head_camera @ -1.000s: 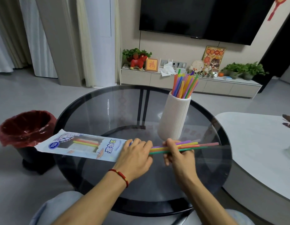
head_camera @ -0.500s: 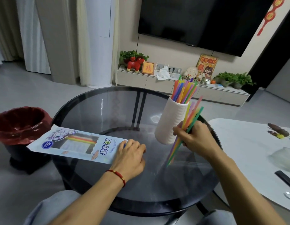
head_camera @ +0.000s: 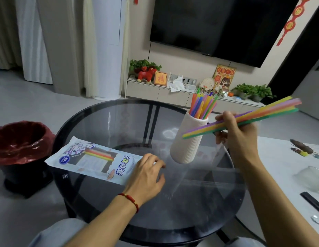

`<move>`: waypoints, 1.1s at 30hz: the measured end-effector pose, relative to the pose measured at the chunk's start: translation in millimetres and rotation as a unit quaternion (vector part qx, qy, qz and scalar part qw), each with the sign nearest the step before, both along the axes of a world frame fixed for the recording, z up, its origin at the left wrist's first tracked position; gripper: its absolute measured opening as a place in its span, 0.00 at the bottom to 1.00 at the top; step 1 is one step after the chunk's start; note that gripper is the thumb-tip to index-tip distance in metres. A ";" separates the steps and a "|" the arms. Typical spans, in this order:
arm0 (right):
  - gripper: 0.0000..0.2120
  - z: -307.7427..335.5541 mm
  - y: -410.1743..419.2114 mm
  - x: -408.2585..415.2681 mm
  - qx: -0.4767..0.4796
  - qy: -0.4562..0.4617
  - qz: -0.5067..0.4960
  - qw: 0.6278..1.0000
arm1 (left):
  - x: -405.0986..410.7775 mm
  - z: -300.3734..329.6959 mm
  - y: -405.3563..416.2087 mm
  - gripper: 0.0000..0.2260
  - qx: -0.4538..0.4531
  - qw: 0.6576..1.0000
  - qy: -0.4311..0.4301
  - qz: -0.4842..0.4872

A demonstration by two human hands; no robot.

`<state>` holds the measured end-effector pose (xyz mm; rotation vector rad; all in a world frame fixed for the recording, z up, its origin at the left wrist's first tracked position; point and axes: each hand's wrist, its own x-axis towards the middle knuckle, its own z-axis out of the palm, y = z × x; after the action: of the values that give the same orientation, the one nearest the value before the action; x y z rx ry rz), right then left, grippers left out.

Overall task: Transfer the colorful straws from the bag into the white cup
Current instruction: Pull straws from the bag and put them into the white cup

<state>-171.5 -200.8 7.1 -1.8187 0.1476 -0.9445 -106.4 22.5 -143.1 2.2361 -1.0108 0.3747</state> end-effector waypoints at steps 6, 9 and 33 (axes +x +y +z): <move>0.17 48.4 -9.5 16.7 -0.064 -0.086 -0.118 0.987 | 1.2 -0.9 -1.3 0.13 -0.018 0.999 0.012 0.025; 0.16 57.9 -7.6 28.9 -0.139 -0.047 -0.157 0.977 | 1.2 -1.8 -0.5 0.14 -0.025 0.999 0.014 0.026; 0.42 82.8 14.6 76.9 -0.197 0.040 -0.138 0.970 | -3.7 2.0 -2.0 0.15 -0.034 0.999 0.019 0.036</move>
<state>-94.7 -186.1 90.0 -2.2444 0.2856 -1.1558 -110.1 20.6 -141.1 2.2132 -0.8874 0.3910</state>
